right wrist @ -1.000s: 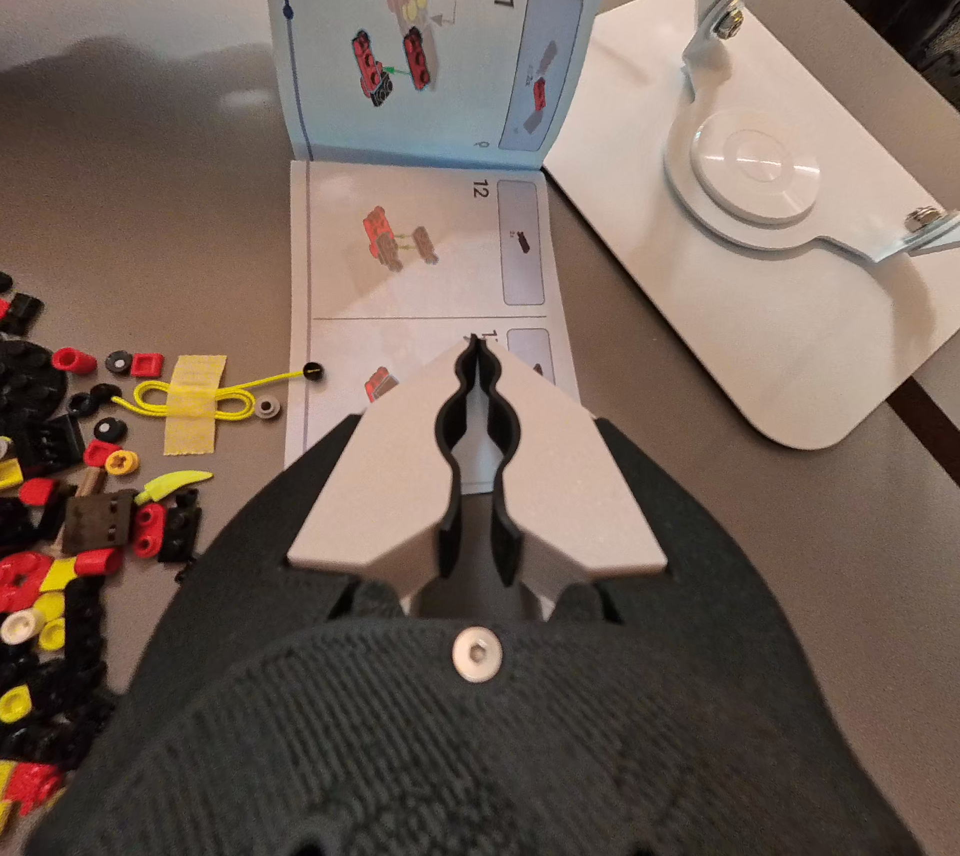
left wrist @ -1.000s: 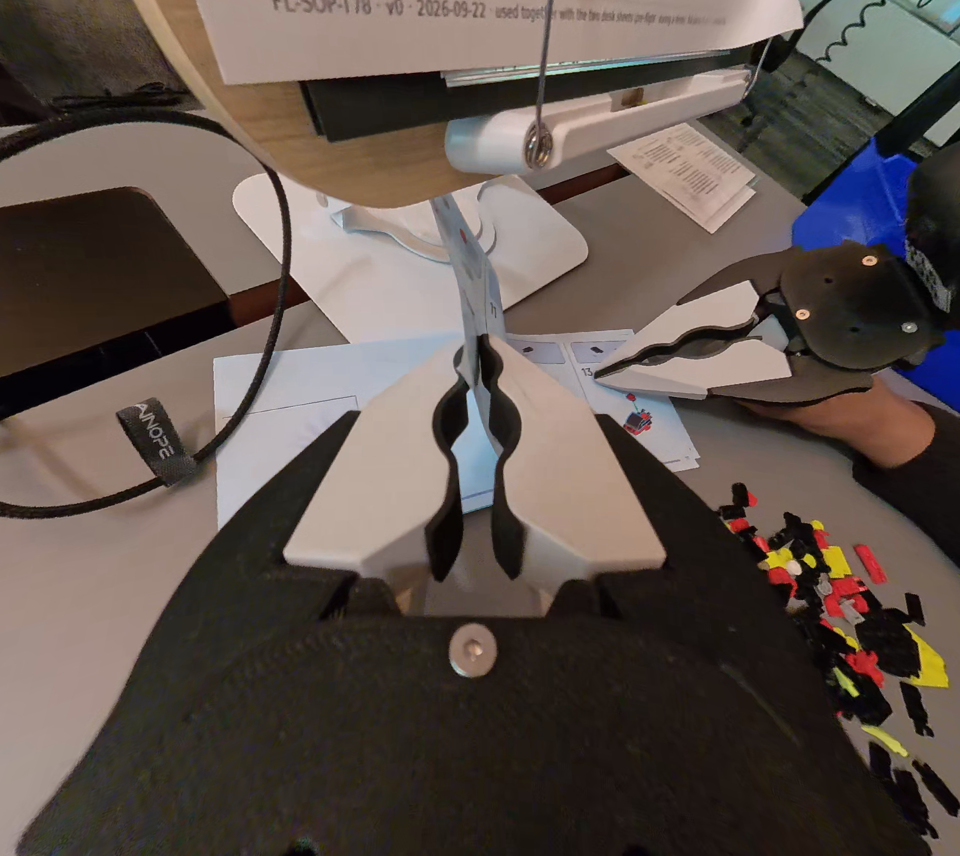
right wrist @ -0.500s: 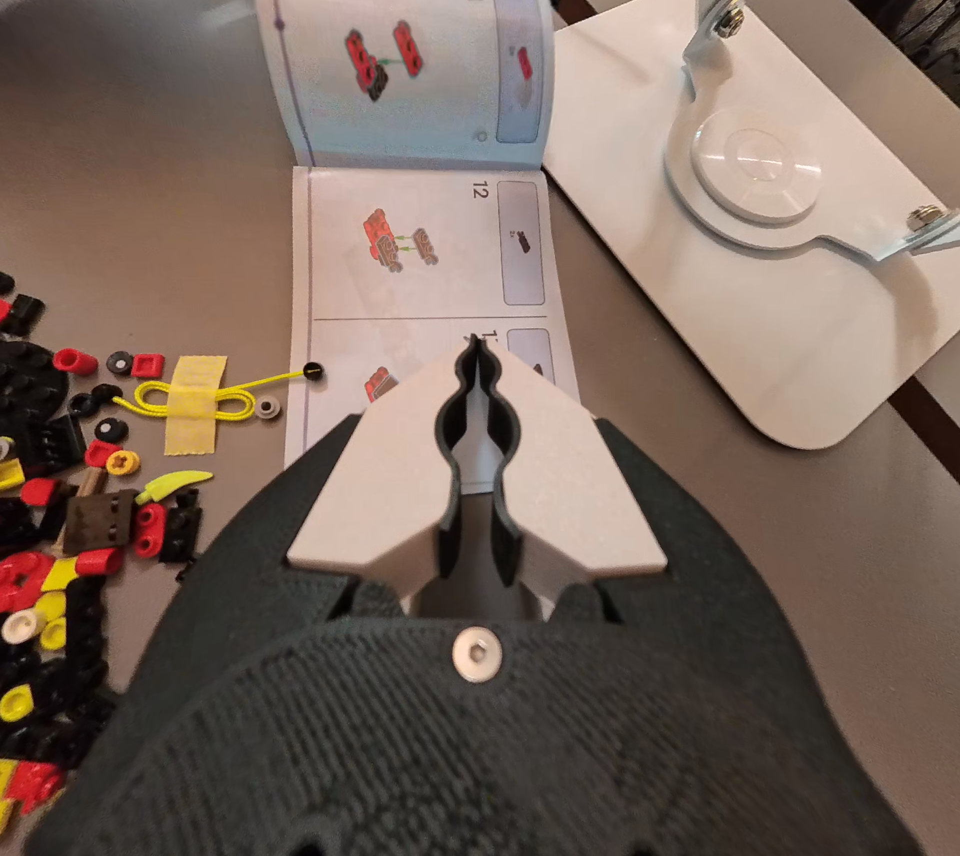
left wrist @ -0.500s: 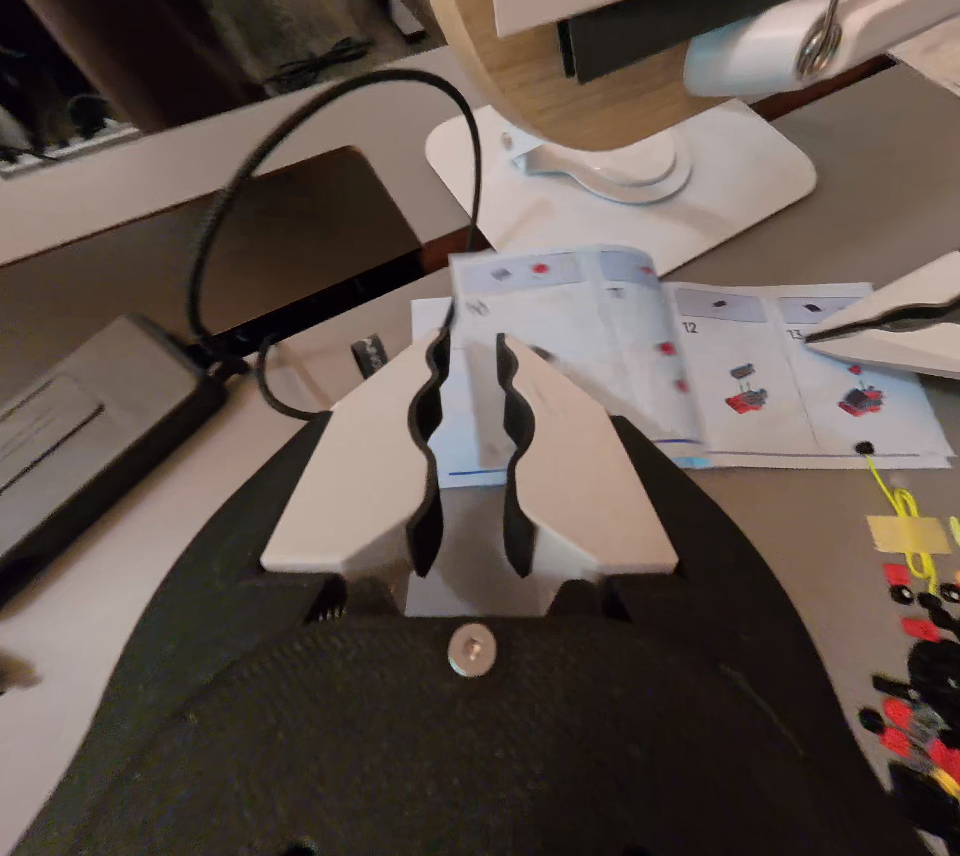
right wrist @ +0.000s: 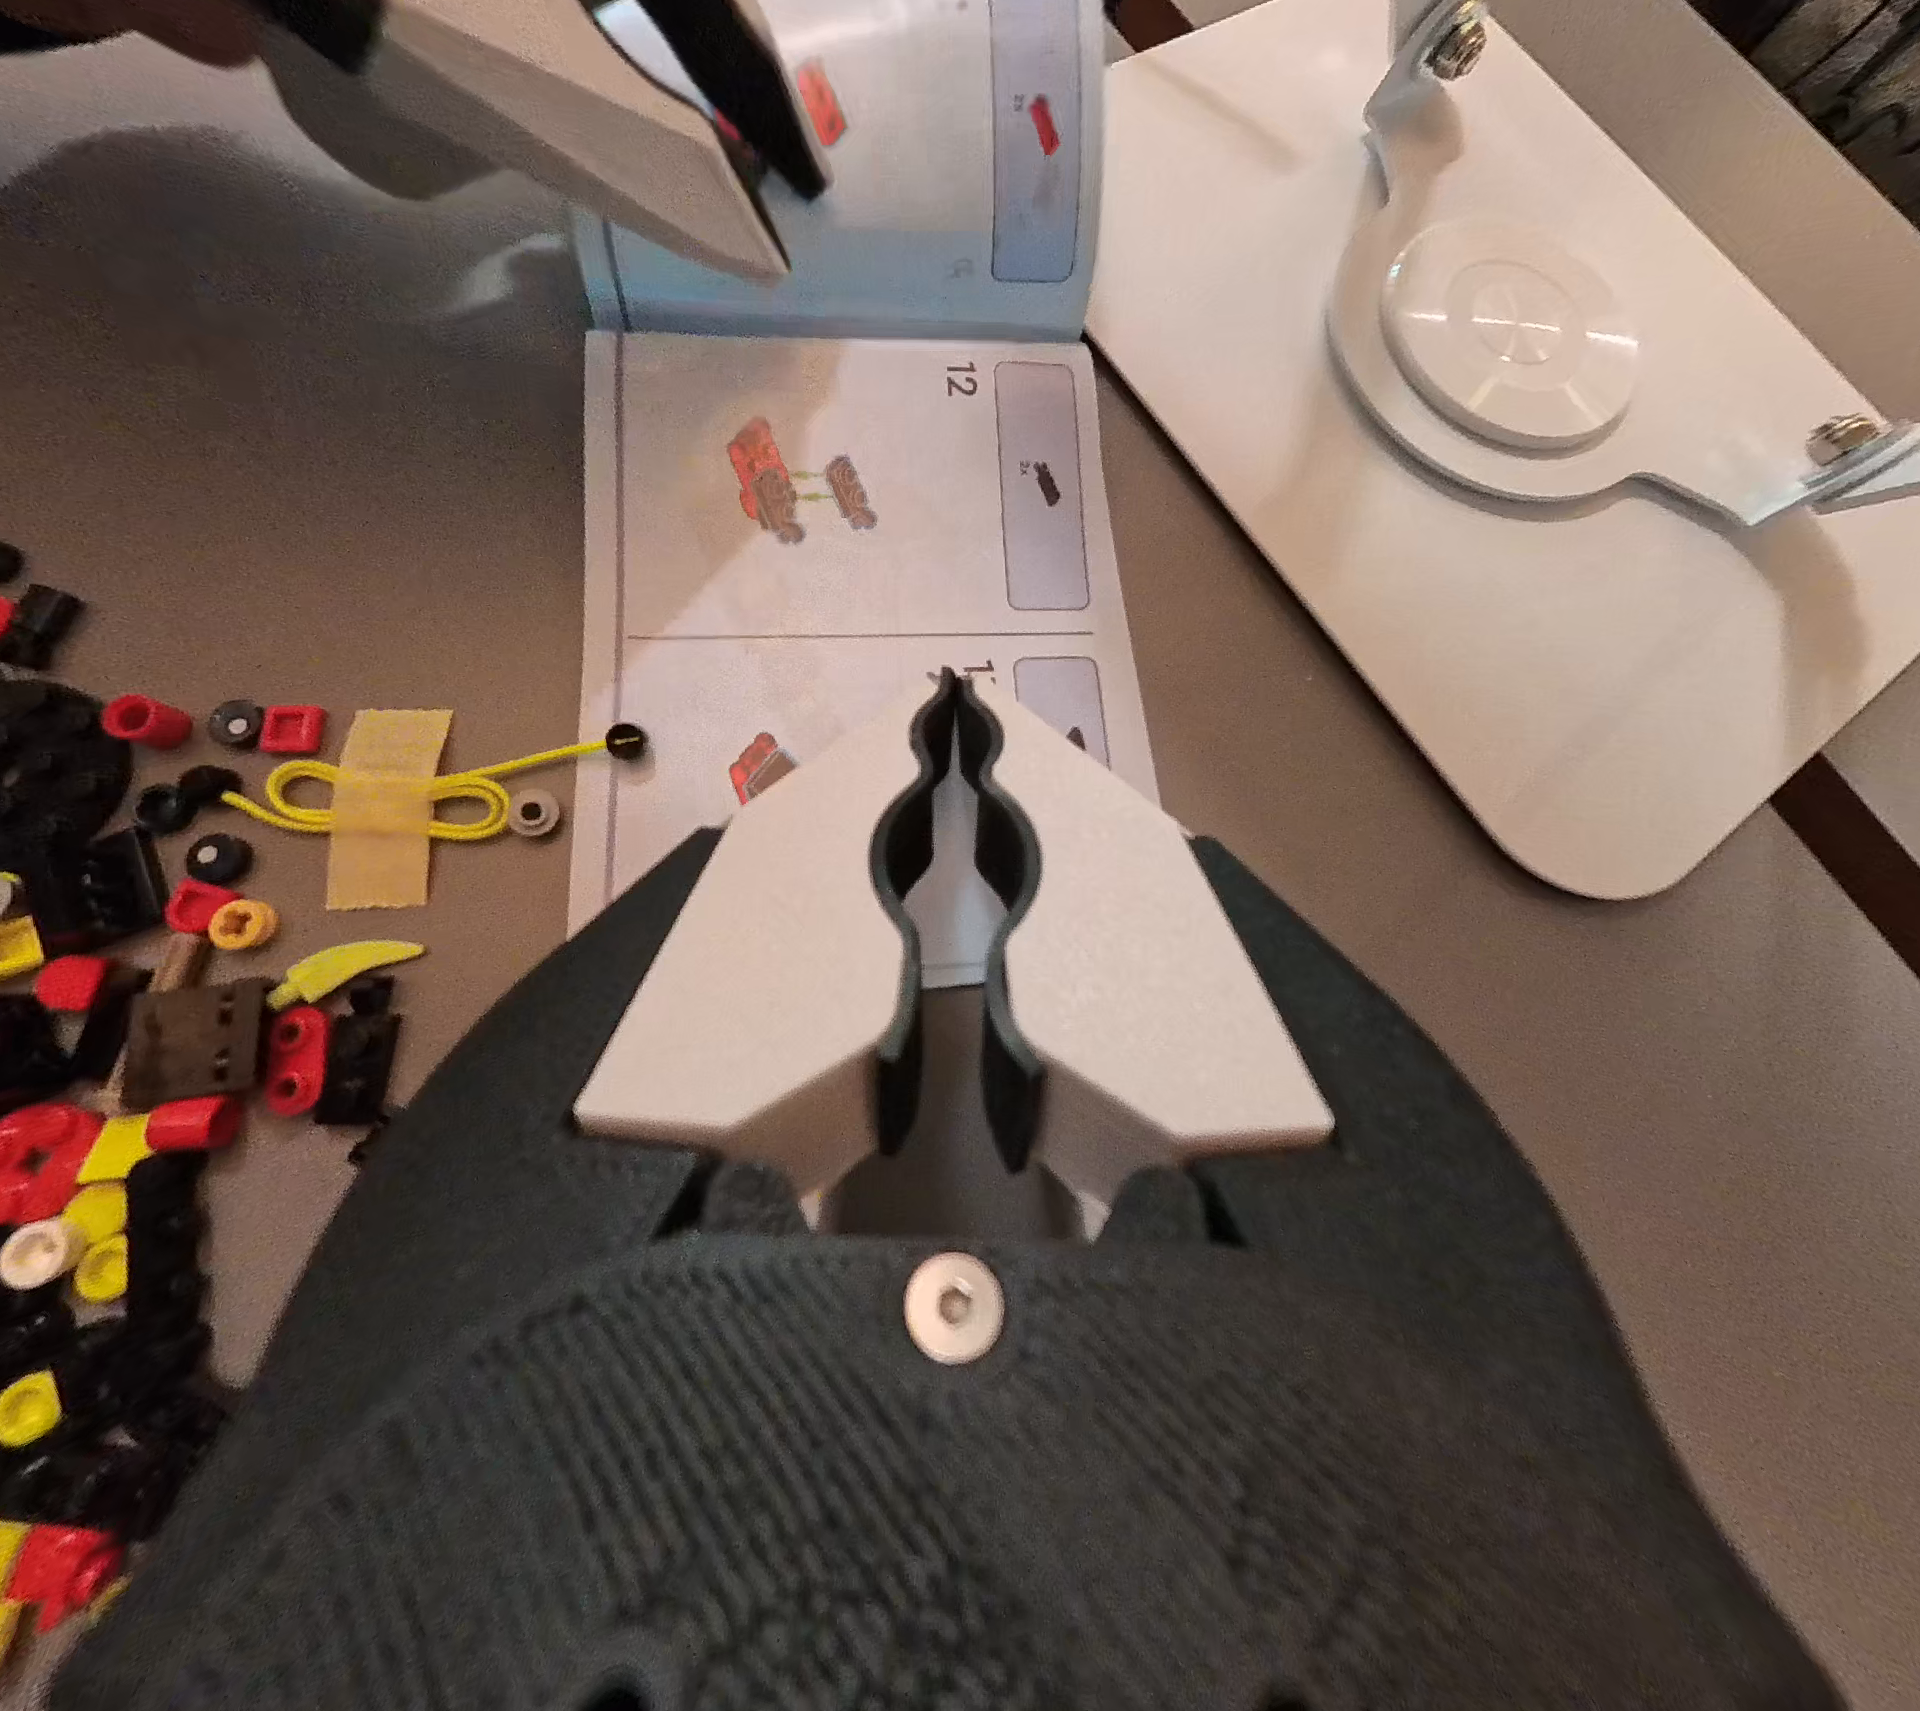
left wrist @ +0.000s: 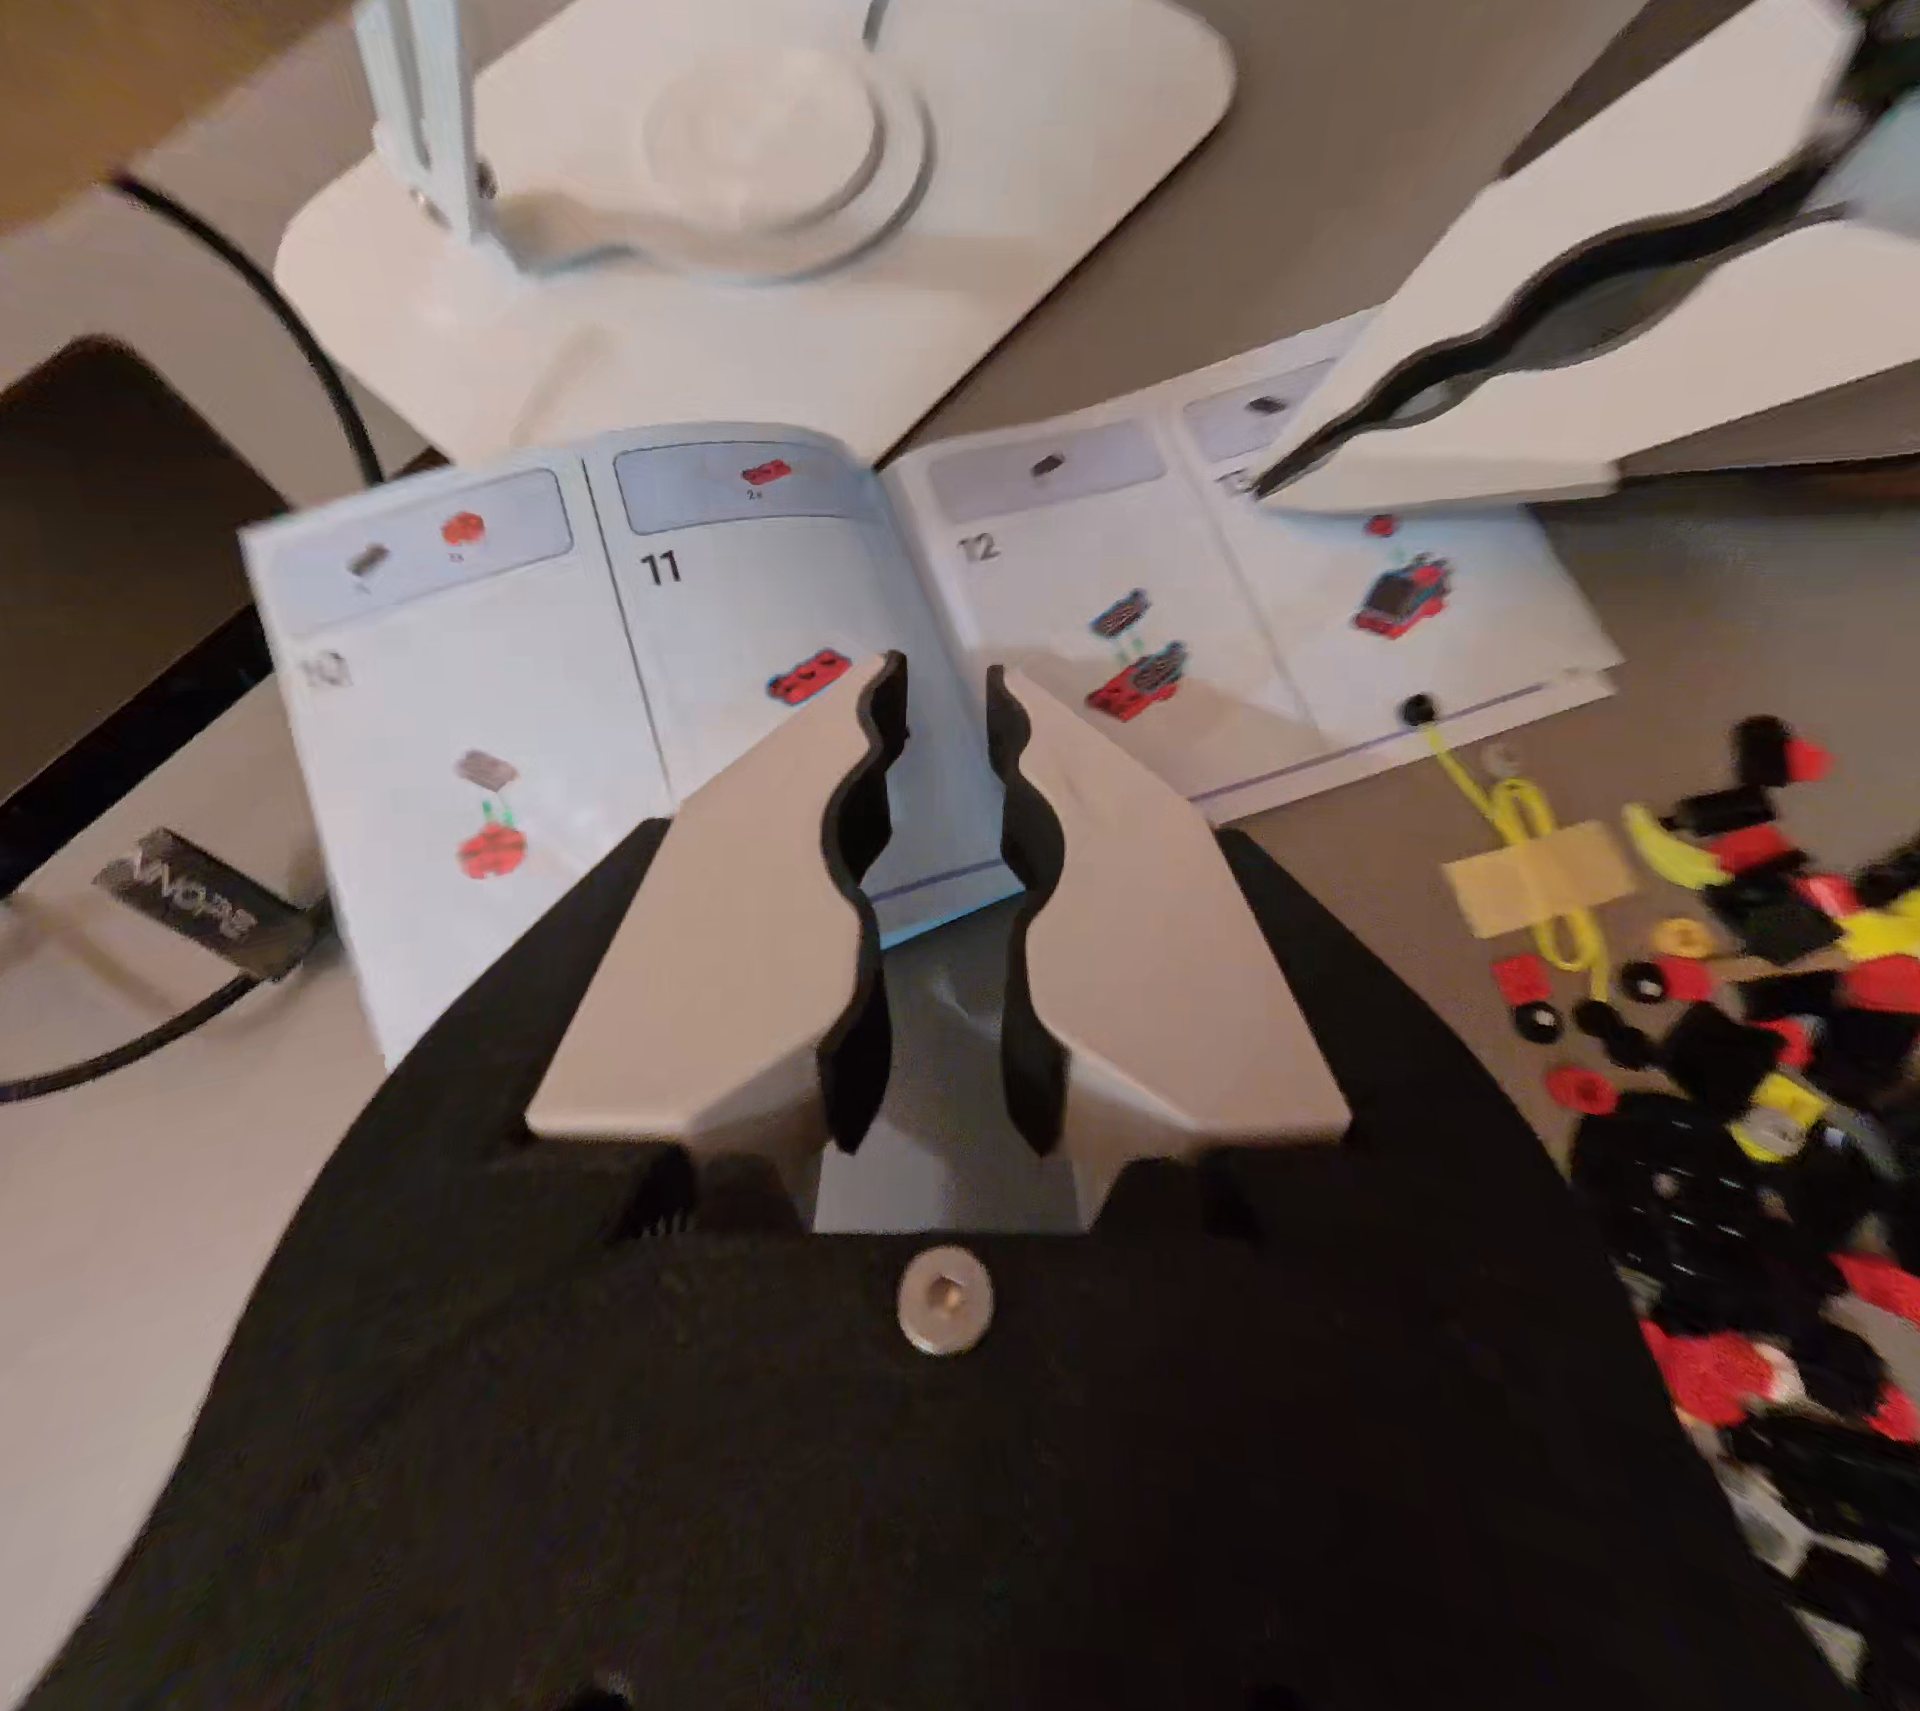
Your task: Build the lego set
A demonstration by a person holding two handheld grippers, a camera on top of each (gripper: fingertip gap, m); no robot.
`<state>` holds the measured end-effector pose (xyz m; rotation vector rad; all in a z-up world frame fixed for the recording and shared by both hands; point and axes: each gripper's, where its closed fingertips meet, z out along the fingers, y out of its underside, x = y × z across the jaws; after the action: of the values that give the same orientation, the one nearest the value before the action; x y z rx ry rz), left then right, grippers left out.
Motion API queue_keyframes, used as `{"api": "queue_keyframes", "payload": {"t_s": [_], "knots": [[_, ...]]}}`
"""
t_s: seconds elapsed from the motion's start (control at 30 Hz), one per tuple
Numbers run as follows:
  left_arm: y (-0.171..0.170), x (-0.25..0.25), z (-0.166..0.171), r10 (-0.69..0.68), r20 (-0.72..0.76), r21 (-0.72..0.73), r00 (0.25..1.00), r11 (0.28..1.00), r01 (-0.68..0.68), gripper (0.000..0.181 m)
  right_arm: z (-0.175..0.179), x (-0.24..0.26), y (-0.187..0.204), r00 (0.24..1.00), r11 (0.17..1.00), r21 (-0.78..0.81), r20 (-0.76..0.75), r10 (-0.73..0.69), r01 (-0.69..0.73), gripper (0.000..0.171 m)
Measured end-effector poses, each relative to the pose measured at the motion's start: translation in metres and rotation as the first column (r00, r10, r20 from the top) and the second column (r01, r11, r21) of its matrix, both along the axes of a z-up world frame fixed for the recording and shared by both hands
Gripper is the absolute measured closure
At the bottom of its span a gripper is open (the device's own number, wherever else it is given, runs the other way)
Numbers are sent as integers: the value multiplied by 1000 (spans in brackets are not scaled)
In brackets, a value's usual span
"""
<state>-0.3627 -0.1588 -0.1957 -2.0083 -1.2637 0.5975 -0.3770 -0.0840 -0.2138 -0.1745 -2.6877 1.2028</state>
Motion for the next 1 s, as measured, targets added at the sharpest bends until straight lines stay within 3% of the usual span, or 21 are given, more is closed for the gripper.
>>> {"api": "queue_keyframes", "payload": {"t_s": [0.03, 0.1, 0.5, 0.73, 0.87, 1.0], "knots": [[-5, -1, -5, 25, 14, -10, 1000, 1000, -25, 172, 0, 0, 0, 1000, 1000, 0, 1, 0, 0, 171], [-13, -1, -12, 45, 46, -1, 998, 999, -45, 181, 0, 0, 0, 1000, 1000, -2, 9, 0, 0, 171], [-20, 0, -21, 51, 87, 70, 995, 996, -58, 181, 2, -3, 0, 1000, 1000, -10, -10, -18, 18, 165], [-14, -3, -21, 57, 39, -28, 998, 998, -56, 181, 37, 31, -25, 991, 966, -242, 73, 111, -91, 155], [-10, -4, -21, 56, 15, -82, 998, 995, -54, 181, 22, 45, -30, 984, 976, -149, 53, 167, -158, 158], [4, 2, -22, 22, 79, 51, 997, 998, -26, 181, 4, 39, -25, 988, 991, -38, 87, 129, -126, 160]]}}
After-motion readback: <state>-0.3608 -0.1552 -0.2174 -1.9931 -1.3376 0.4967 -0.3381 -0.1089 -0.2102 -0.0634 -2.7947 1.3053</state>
